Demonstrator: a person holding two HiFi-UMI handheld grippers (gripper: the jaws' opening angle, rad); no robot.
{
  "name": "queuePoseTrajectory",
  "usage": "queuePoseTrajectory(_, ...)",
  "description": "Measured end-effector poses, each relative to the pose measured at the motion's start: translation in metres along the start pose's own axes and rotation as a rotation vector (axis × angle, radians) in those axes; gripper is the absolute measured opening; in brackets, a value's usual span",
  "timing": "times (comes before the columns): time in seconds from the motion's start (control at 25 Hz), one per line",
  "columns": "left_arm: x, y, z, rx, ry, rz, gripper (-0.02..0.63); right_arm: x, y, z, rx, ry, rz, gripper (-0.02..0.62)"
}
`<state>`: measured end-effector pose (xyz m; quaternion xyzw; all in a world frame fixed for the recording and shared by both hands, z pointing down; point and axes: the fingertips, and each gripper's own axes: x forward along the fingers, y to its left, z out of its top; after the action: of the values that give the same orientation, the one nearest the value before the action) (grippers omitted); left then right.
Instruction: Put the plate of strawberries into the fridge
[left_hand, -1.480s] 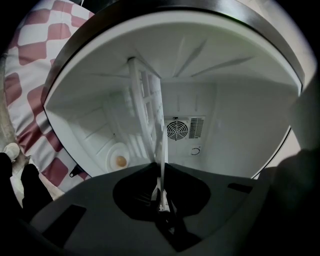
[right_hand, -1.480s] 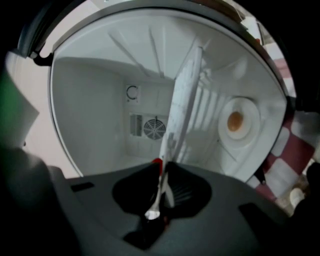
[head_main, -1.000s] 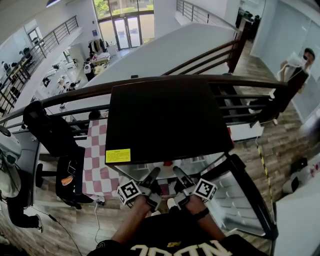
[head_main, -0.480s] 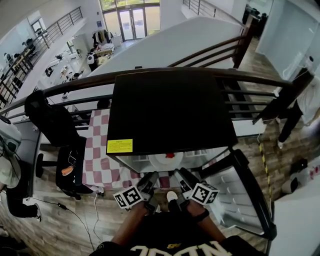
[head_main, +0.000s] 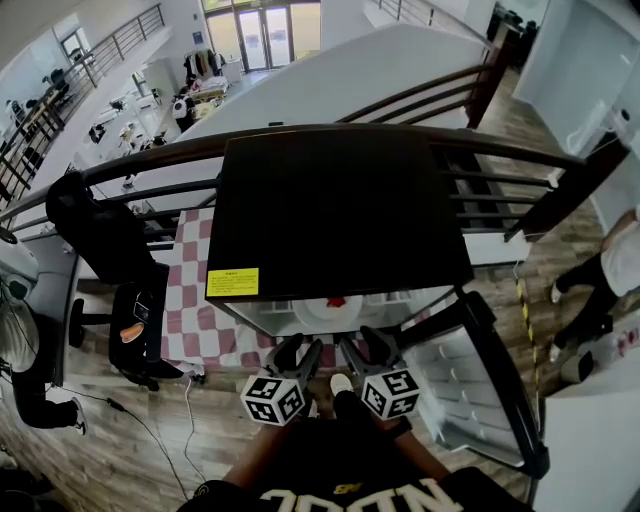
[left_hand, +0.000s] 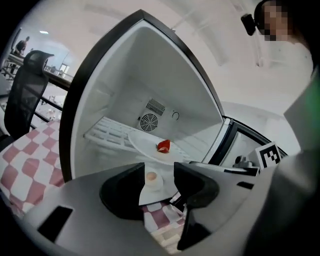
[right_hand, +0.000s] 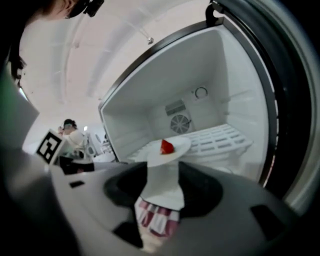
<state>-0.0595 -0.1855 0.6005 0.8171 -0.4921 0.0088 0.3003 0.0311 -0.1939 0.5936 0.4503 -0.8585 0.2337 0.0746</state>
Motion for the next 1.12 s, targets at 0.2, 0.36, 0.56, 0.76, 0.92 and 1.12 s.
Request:
queuePoseTrajectory(0.2,0.006,-0.001,0.003,0.136,-0.002,0.06,0.166,0.008,0.003,-0.006,-0.069,0.027,-0.017,0.192)
queuePoseTrajectory(0.36,0.008,0.004,0.004,0.2,0.004,0.098,0.135,0.013,0.003,-0.001,-0.119,0.022,-0.029,0.151)
queuePoseTrajectory(0.56,0.013,0.012,0.006,0.208,0.011,0.116,0.082,0.021,0.001,0.001,-0.129,0.024,-0.03,0.116)
queuePoseTrajectory(0.76,0.023,0.013,0.018,0.233,0.017,0.122,0.044,0.031,-0.002,0.007,-0.145,0.029,-0.036,0.087)
queuePoseTrajectory(0.92,0.036,0.014,0.026,0.254,0.024,0.119,0.04,0.041,-0.008,0.013,-0.16,0.03,-0.04,0.08)
queuePoseTrajectory(1.12,0.049,0.014,0.037,0.256,0.026,0.104,0.038,0.055,-0.012,0.022,-0.175,0.042,-0.035,0.074)
